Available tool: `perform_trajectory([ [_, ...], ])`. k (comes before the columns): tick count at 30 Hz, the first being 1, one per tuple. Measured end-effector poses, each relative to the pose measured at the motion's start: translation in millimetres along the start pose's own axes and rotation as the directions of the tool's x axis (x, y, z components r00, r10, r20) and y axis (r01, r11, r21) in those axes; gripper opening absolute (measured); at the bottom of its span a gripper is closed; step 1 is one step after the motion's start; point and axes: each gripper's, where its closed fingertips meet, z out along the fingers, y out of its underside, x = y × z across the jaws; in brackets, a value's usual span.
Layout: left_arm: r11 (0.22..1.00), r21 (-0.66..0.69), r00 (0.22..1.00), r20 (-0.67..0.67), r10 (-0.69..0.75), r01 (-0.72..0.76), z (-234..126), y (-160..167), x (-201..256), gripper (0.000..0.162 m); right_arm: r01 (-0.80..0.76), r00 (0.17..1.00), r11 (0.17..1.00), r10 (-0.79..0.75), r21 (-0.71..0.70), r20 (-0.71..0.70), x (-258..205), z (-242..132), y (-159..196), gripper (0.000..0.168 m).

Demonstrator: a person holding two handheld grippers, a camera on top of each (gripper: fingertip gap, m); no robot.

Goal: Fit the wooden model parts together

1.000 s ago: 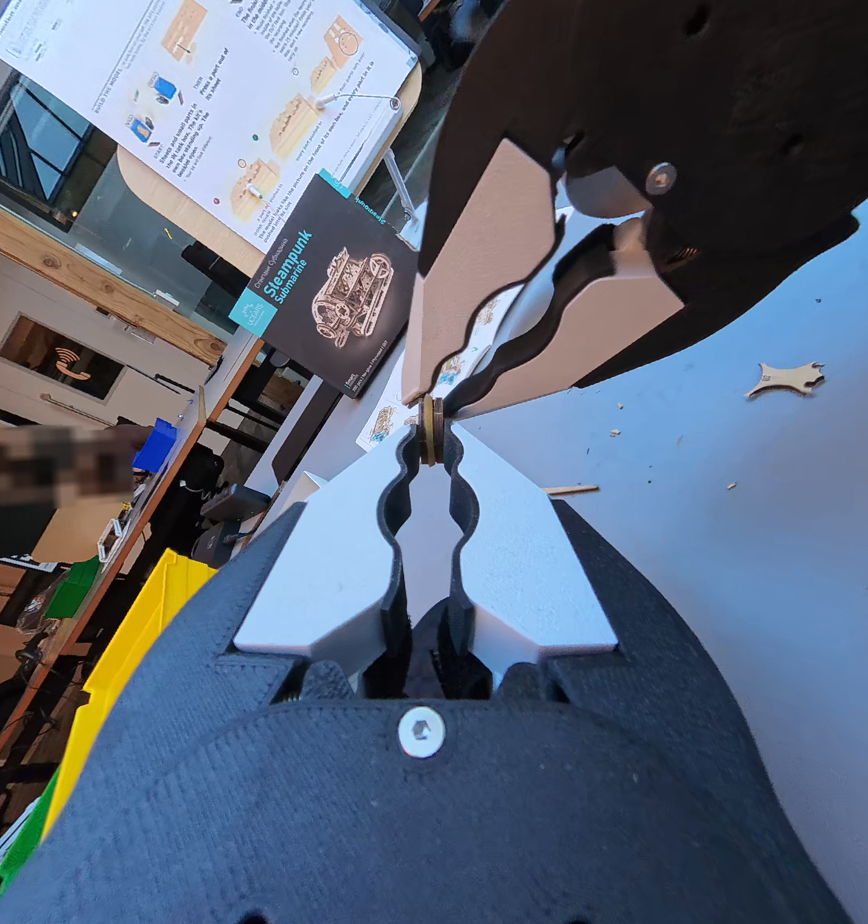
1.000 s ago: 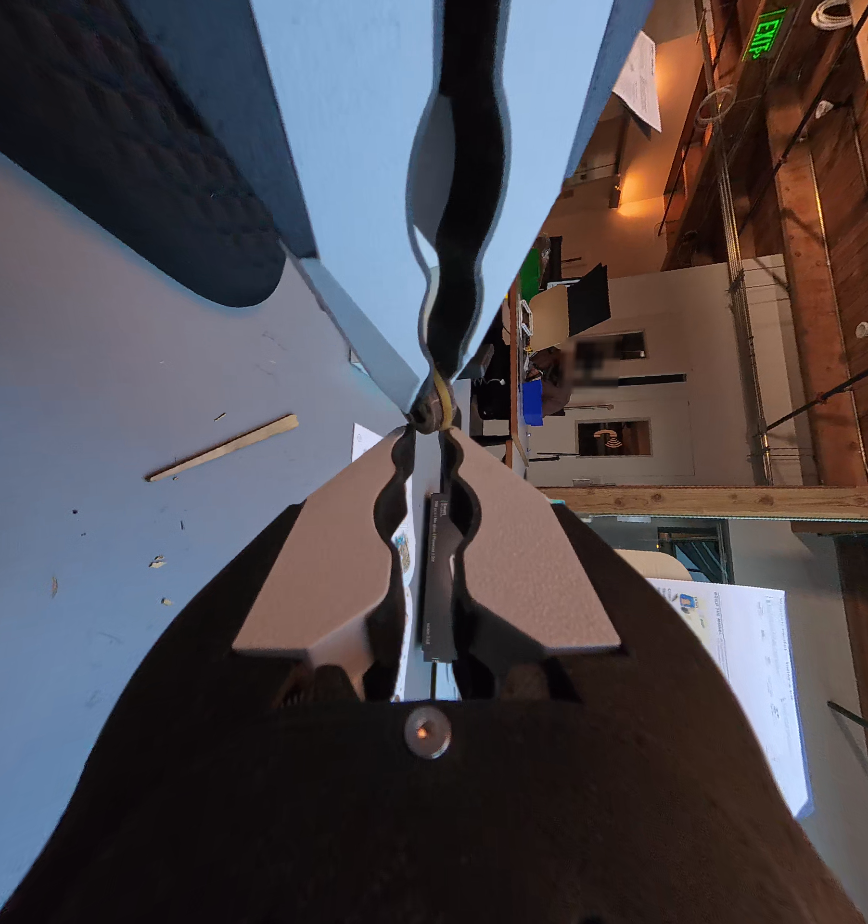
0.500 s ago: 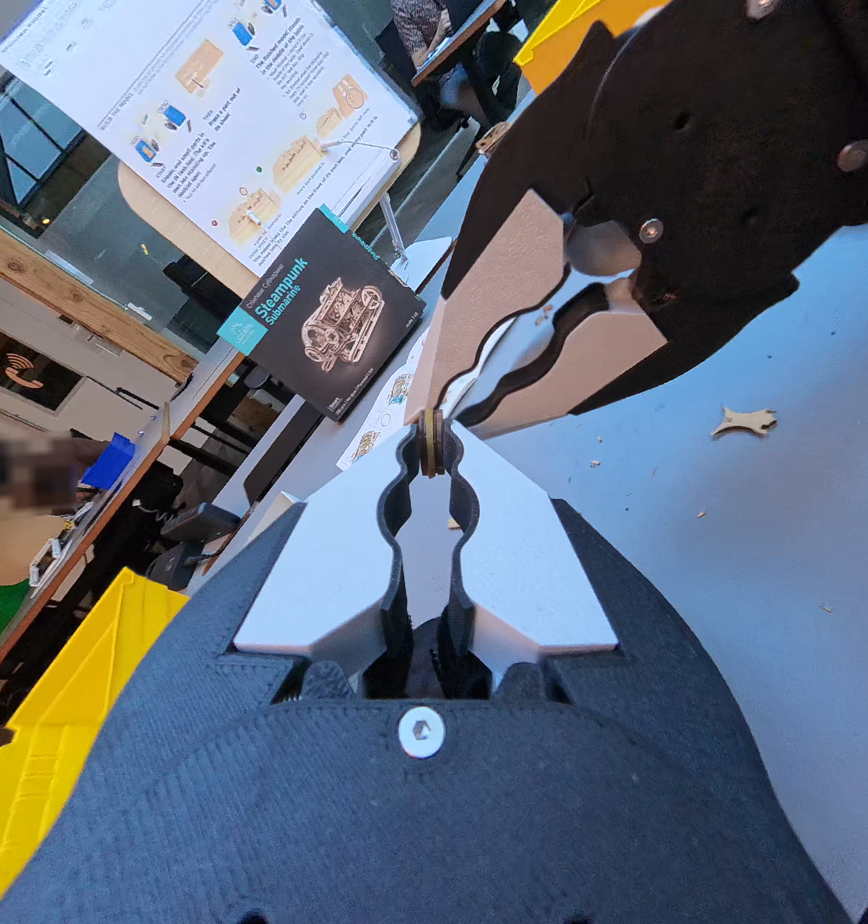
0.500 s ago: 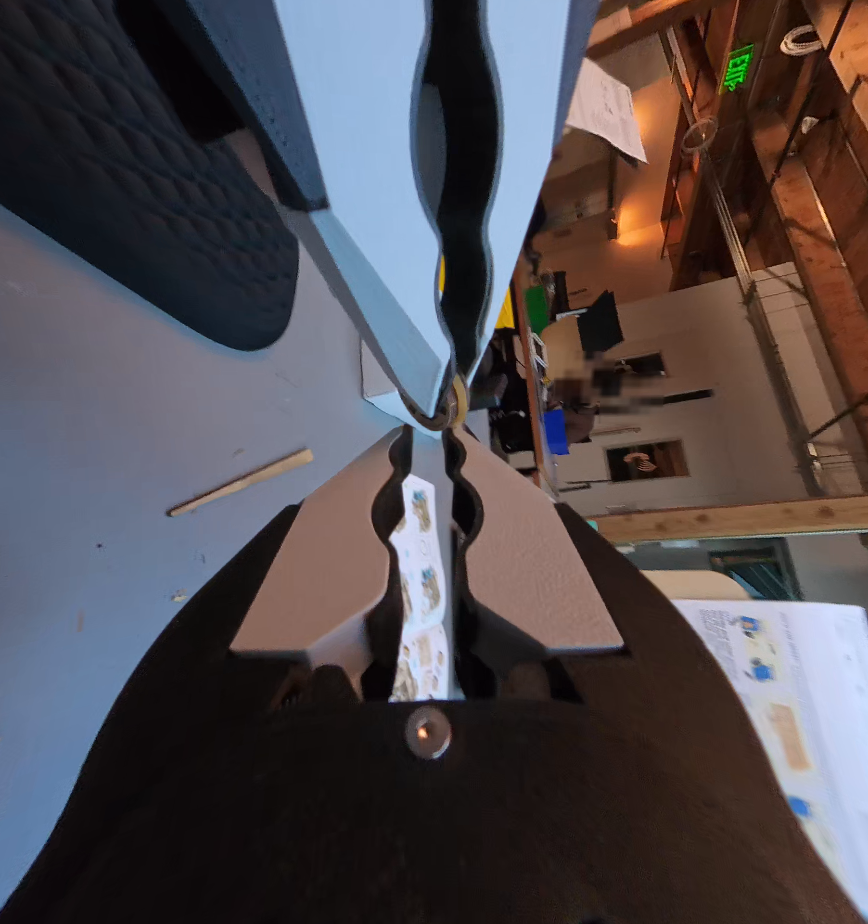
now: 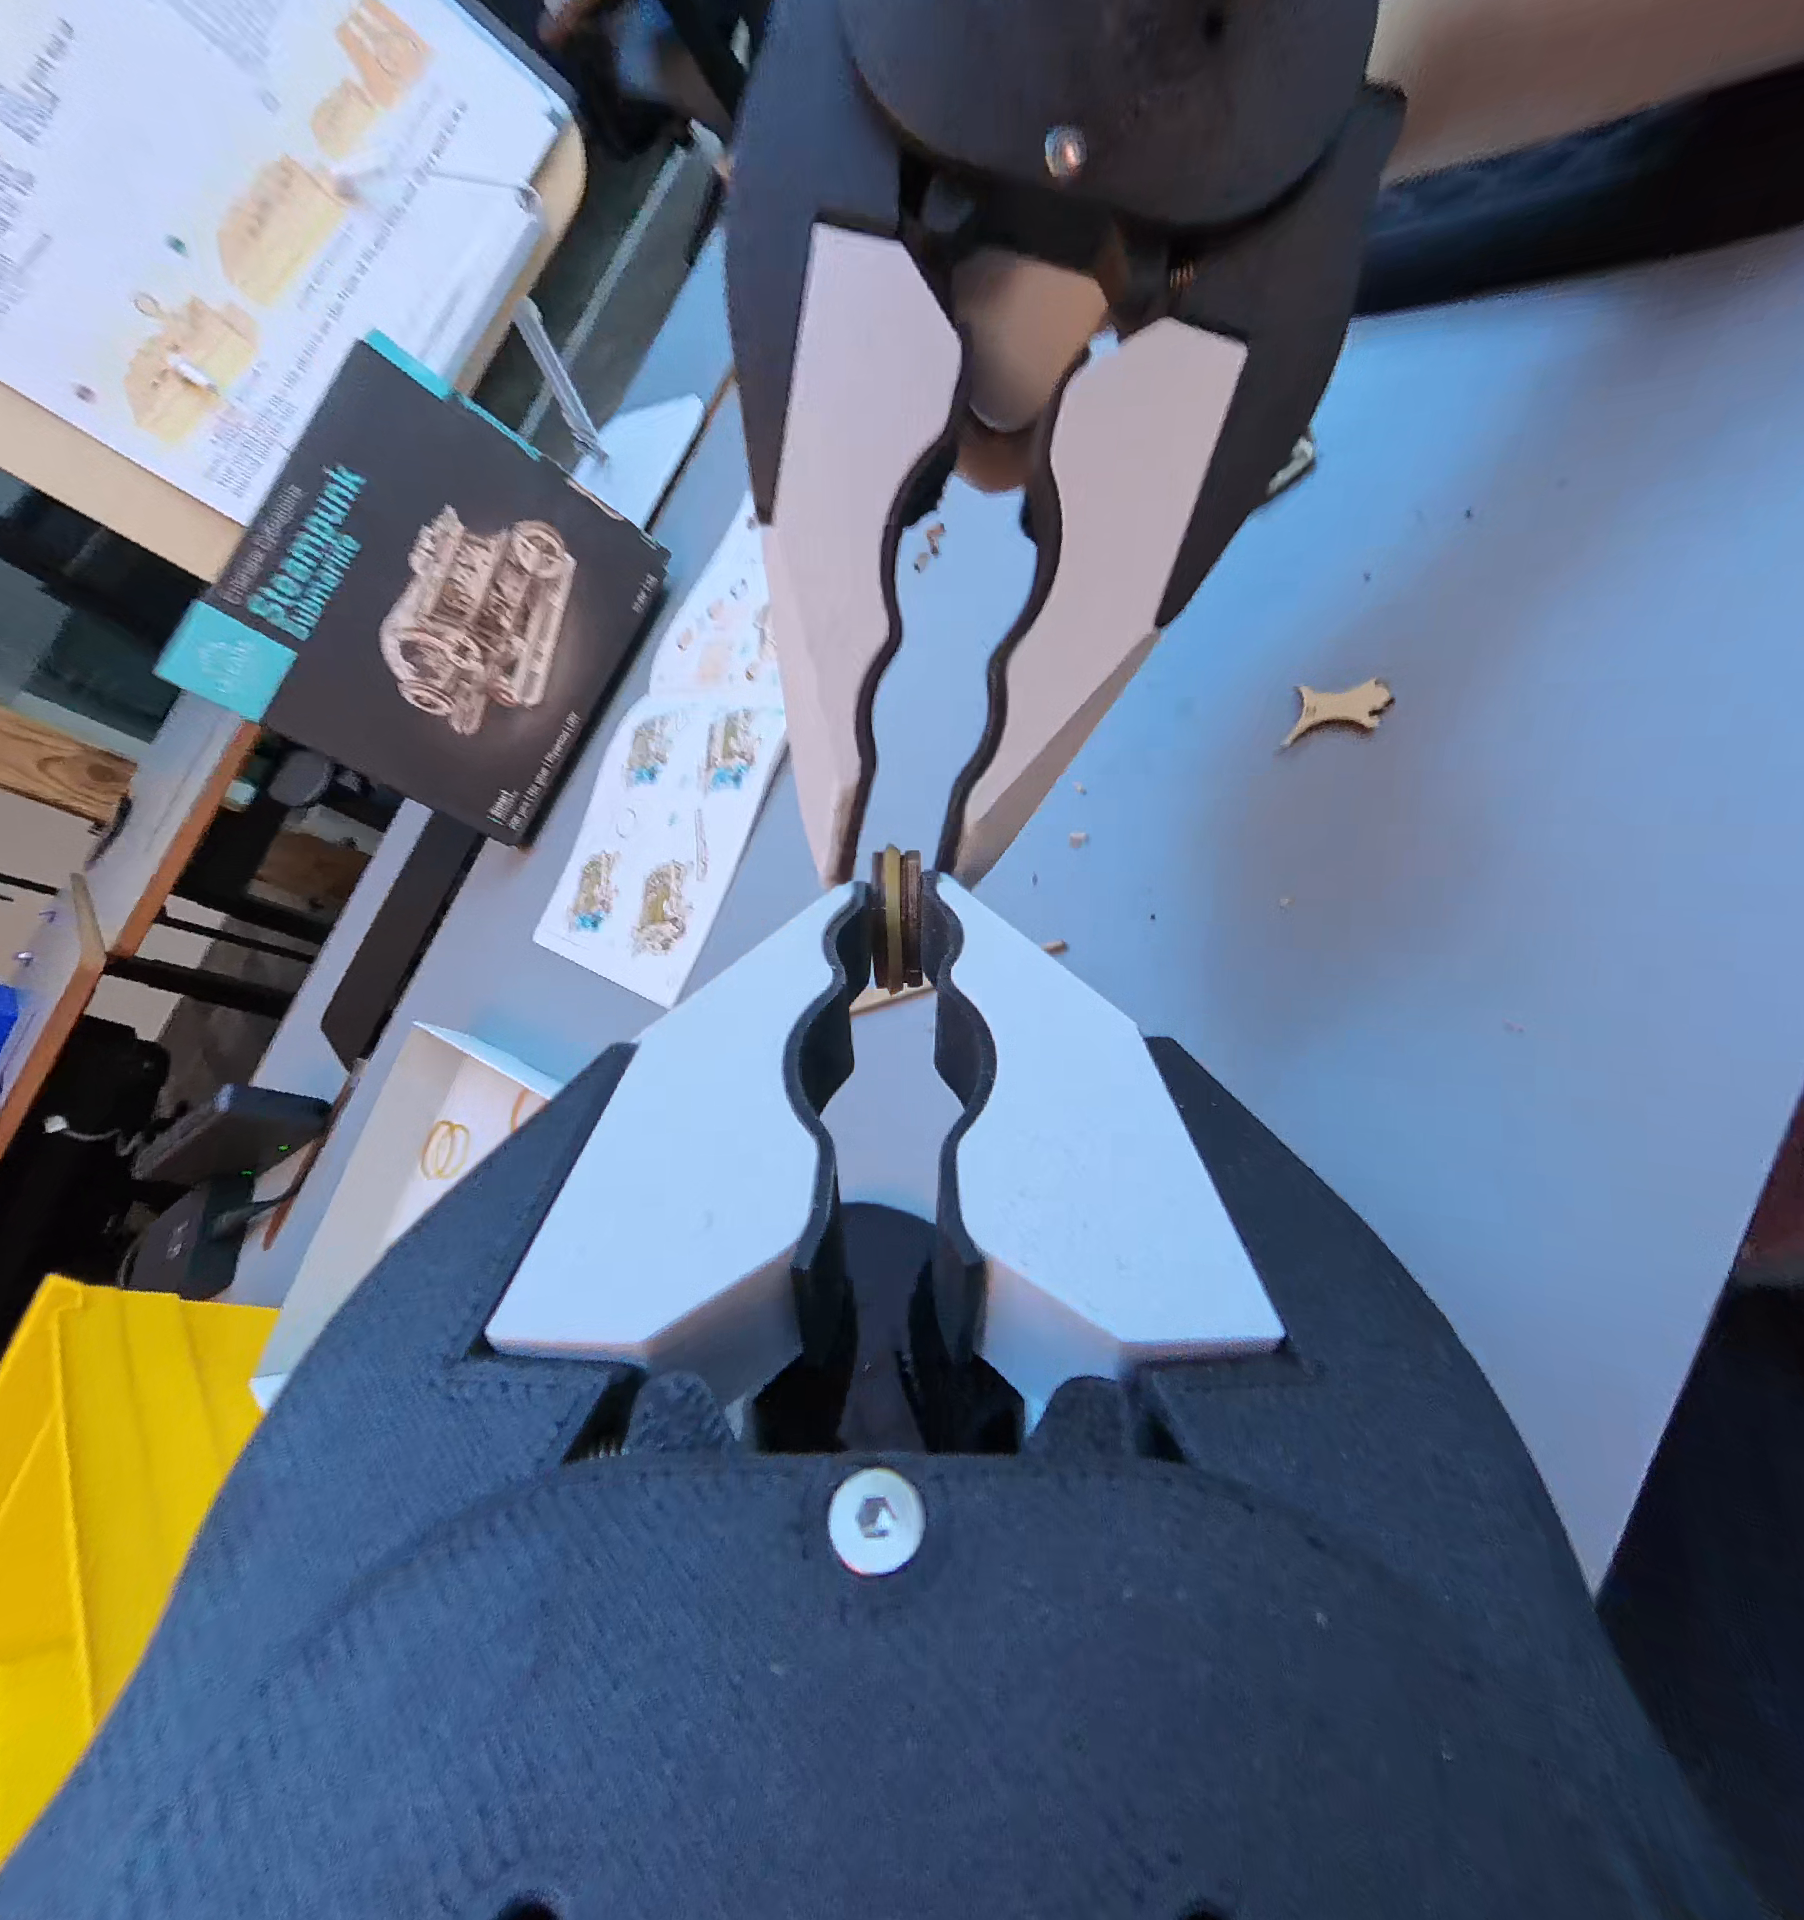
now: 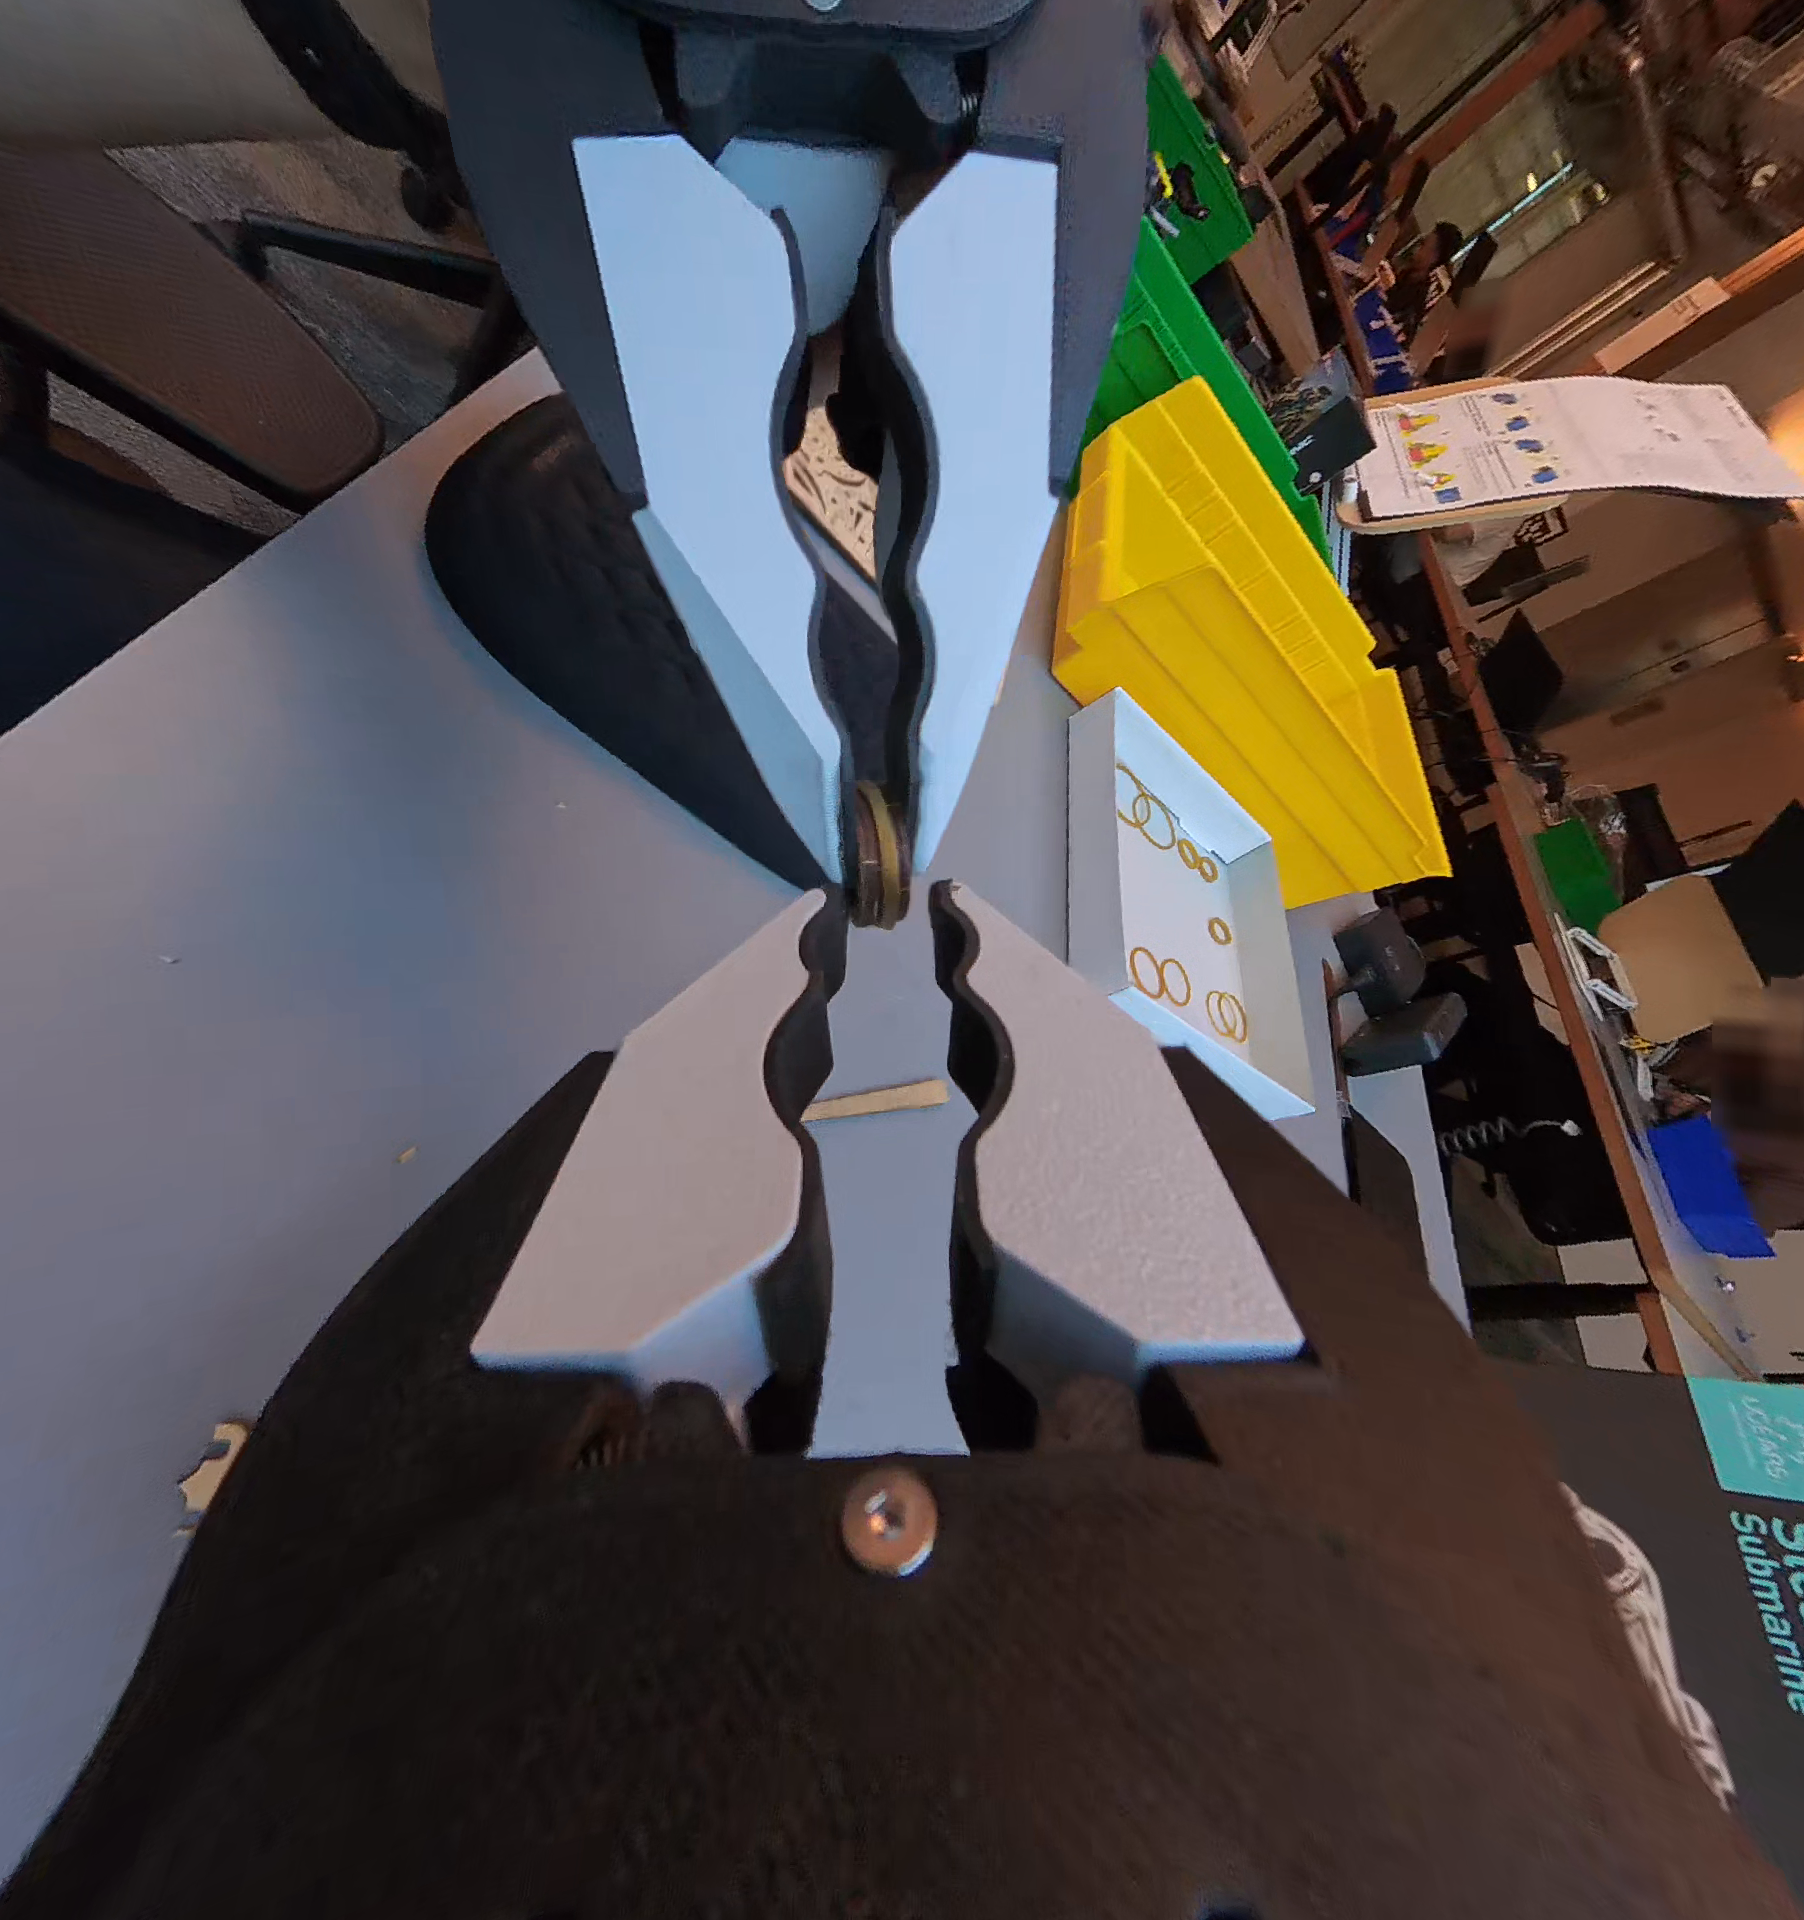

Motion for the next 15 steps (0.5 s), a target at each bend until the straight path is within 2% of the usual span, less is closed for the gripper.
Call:
perform_trajectory([
  [1,1.0,-0.025,1.0,-0.02,-0.002,0.002,3.2,5.1,1.9,0.007,-0.012,1.0,1.0,0.012,-0.011,0.018,-1.6,0.5,3.2,0.015],
  [2,0.999,-0.043,0.999,-0.033,-0.004,0.003,7.5,9.3,2.2,0.007,-0.031,0.998,0.999,0.032,-0.021,0.049,-5.0,0.5,6.9,0.008],
  [5,1.0,-0.006,0.995,-0.094,-0.031,0.03,24.2,10.7,4.3,0.014,-0.129,0.986,0.99,0.134,-0.053,0.103,-5.3,-2.6,24.4,0.007],
  [7,0.993,0.07,0.989,-0.121,-0.082,0.091,34.1,7.9,-0.2,0.018,-0.213,0.97,0.976,0.216,-0.038,0.116,0.2,-9.3,33.5,0.007],
  [10,0.976,0.048,0.958,-0.206,-0.2,0.214,49.7,21.2,-2.8,0.025,-0.36,0.926,0.933,0.357,0.007,0.121,9.4,-21.3,46.8,0.007],
  [13,0.968,0.045,0.927,-0.3,-0.223,0.248,65.6,24.6,2.4,0.027,-0.384,0.916,0.921,0.389,-0.067,0.102,11.9,-22.2,78.4,0.007],
  [15,0.978,0.008,0.928,-0.319,-0.193,0.206,81.3,31.1,1.8,0.027,-0.404,0.902,0.908,0.415,-0.11,0.119,8.6,-18.1,93.5,0.007],
])
